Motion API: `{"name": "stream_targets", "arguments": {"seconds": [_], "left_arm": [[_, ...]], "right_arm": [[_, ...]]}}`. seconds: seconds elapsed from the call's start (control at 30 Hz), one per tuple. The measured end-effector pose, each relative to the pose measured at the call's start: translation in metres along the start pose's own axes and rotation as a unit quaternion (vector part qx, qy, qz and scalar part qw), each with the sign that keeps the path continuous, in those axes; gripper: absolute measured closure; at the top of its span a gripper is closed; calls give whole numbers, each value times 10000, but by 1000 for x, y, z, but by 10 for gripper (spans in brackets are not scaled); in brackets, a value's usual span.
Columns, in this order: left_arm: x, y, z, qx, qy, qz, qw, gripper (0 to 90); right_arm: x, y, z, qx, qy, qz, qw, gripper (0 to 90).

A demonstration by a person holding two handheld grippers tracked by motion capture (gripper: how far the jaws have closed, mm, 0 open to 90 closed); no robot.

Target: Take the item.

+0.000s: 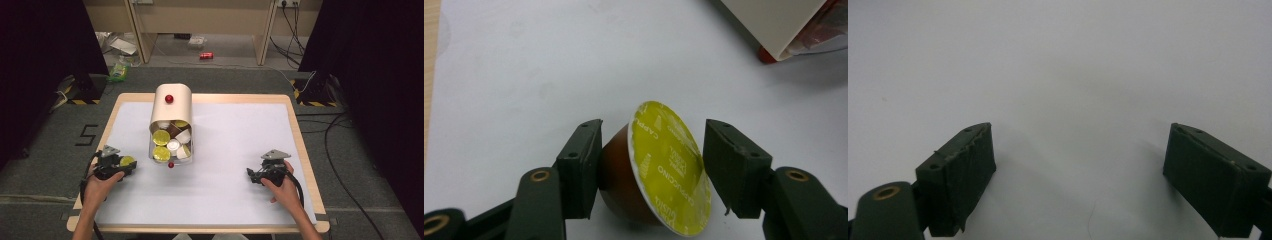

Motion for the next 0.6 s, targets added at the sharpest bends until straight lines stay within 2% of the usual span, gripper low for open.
{"name": "stream_targets", "arguments": {"seconds": [0.6], "left_arm": [[-2,2,3,40,-13,-31,10000,412]], "right_arm": [[0,0,0,-6,12,2,10000,135]]}}
Point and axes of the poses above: each handheld gripper's, and its own axes: y roughly forward along the jaws, x roughly out of its top, z roughly to its left, the point moved 3 cm from there along y, roughly forward along the jaws, and after that the axes turned 8 degrees about -x, right-handed, at the moved point
